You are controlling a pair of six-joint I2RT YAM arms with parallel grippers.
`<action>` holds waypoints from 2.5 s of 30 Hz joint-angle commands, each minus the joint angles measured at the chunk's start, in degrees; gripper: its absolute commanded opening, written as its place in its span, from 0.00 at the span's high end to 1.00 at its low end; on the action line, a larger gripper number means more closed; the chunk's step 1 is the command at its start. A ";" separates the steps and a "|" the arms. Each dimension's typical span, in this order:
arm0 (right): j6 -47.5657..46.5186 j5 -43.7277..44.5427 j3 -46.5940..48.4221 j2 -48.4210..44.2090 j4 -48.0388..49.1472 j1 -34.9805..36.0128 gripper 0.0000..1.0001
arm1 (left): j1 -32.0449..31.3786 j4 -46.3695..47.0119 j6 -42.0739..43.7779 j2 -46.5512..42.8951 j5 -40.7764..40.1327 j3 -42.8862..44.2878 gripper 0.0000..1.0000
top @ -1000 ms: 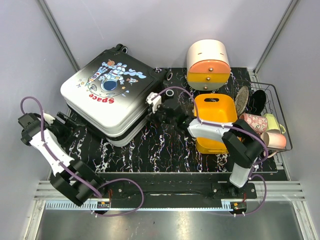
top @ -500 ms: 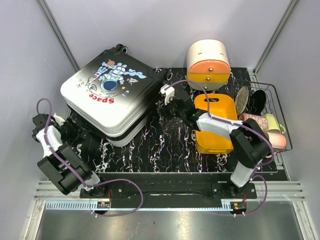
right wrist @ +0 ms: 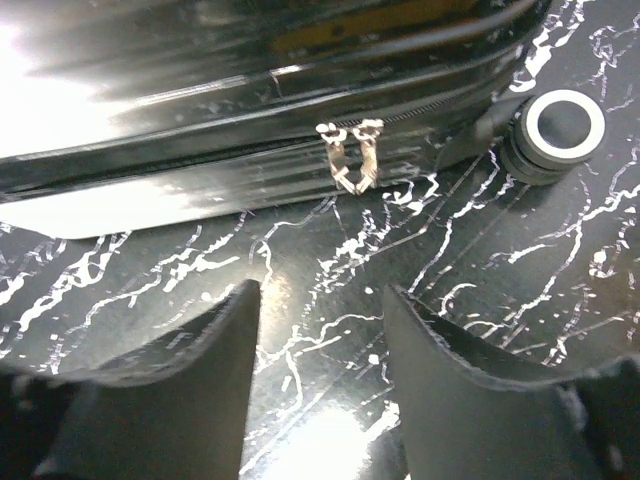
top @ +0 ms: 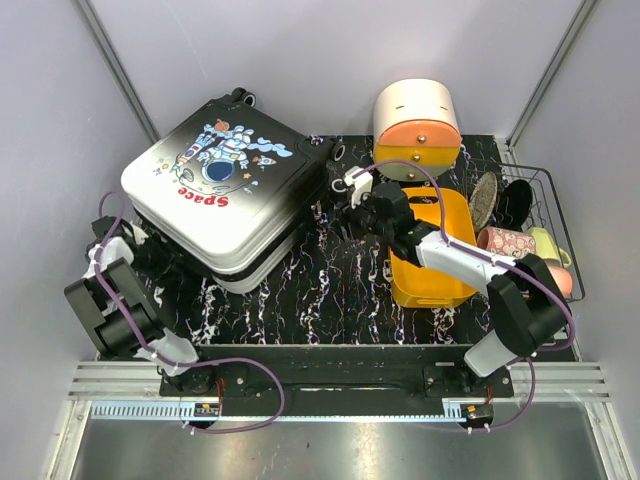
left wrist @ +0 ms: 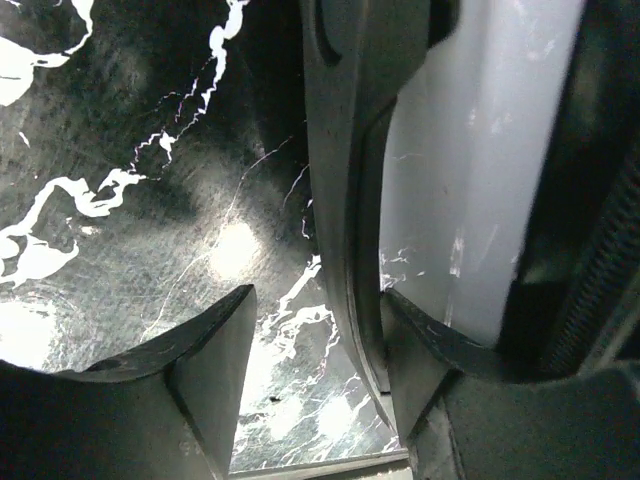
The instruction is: Open, take out, and arrange the luggage
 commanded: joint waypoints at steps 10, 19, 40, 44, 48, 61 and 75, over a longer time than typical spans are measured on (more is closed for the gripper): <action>-3.35 -4.37 -4.79 -0.68 8.03 -5.67 0.19 | 1.83 -8.30 12.13 6.31 -12.03 7.47 1.00; -0.72 -14.38 -6.11 6.60 24.73 -5.41 0.34 | 6.68 -12.35 20.66 9.30 -12.91 11.77 1.00; -1.33 -7.71 0.57 17.51 31.16 2.94 0.44 | 6.77 -10.16 20.76 11.50 -7.64 11.86 1.00; -1.33 -7.19 1.45 18.91 32.04 3.47 0.45 | 6.68 -9.72 20.49 11.76 -7.82 11.78 1.00; -0.81 -5.96 2.50 20.24 32.74 4.17 0.48 | 6.68 -9.72 20.49 11.50 -7.73 11.69 1.00; -3.70 0.37 2.51 20.15 33.10 5.40 1.00 | 6.68 -9.98 20.41 10.71 -7.47 11.86 1.00; -6.52 -0.50 9.61 21.82 29.75 -7.07 1.00 | 6.51 -10.51 22.34 12.02 -6.85 16.16 1.00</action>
